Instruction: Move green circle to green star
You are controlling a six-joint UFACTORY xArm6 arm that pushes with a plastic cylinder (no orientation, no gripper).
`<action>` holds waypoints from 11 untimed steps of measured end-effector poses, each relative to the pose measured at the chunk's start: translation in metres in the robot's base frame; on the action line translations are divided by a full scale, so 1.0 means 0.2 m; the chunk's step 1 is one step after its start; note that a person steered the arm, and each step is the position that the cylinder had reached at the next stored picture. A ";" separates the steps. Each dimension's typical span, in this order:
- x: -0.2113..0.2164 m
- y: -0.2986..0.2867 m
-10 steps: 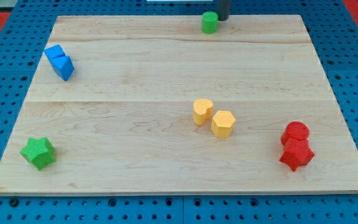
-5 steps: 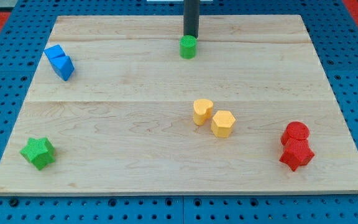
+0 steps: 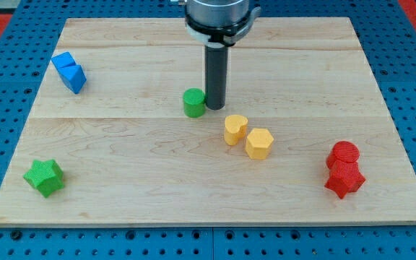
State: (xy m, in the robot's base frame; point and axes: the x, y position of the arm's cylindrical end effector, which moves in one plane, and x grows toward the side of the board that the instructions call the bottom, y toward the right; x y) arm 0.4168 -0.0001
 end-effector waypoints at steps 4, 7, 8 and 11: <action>-0.08 -0.29; 0.02 -0.47; 0.02 -0.47; 0.22 -0.59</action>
State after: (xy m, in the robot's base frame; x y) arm 0.4599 -0.1181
